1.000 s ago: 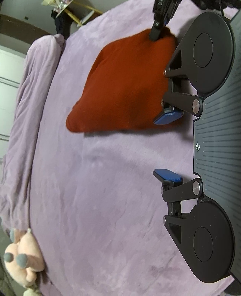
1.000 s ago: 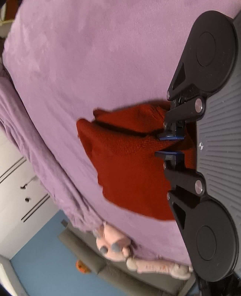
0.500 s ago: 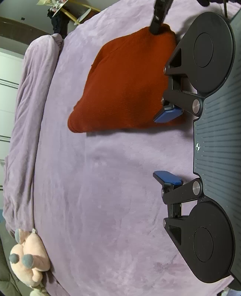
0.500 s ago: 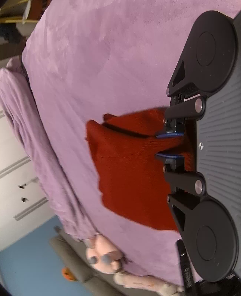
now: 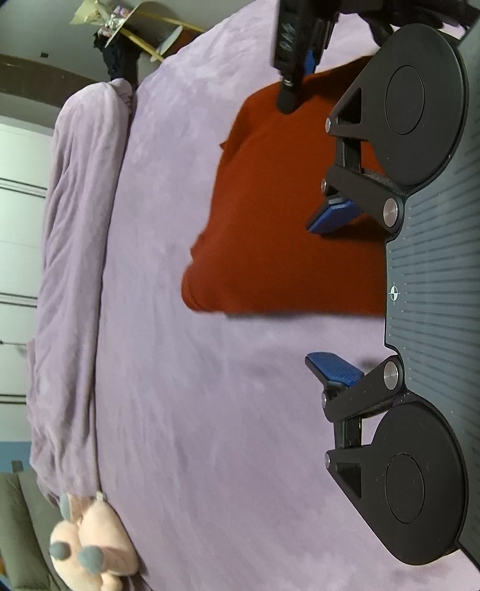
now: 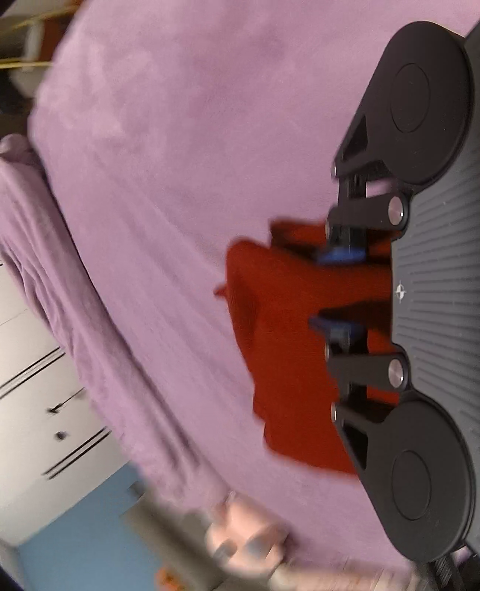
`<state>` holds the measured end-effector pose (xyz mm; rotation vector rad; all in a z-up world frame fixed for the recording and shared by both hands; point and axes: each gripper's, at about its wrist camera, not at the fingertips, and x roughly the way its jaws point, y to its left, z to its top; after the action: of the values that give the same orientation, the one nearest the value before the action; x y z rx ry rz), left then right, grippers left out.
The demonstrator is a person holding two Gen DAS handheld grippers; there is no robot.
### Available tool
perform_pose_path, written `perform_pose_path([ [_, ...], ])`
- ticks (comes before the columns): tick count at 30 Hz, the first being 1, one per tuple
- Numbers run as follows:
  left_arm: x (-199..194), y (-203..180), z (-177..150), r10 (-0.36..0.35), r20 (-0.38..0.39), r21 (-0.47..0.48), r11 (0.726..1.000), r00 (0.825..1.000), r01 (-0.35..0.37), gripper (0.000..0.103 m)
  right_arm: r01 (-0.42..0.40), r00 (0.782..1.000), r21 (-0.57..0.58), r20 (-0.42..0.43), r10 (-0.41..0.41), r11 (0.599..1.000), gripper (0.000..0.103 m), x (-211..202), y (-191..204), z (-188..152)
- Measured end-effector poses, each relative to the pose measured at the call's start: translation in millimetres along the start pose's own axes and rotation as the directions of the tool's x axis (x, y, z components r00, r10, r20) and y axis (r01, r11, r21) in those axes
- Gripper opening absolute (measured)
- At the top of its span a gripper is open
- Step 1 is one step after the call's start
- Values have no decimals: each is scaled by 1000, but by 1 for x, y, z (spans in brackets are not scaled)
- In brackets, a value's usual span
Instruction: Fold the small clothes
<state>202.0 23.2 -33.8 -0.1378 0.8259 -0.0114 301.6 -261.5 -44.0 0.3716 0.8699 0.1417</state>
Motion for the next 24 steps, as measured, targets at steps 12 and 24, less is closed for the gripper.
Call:
perform_pose_path([
  [12,25,8,-7,0,-46,-27,1000,999,-2,98,232,973,-193,49,-227,953,50,-13,19,-15],
  [24,-48,7,-62,-7,-151,-26,1000,988,3,98,146,981,-293,-78,-176,945,99,-111,44,-111],
])
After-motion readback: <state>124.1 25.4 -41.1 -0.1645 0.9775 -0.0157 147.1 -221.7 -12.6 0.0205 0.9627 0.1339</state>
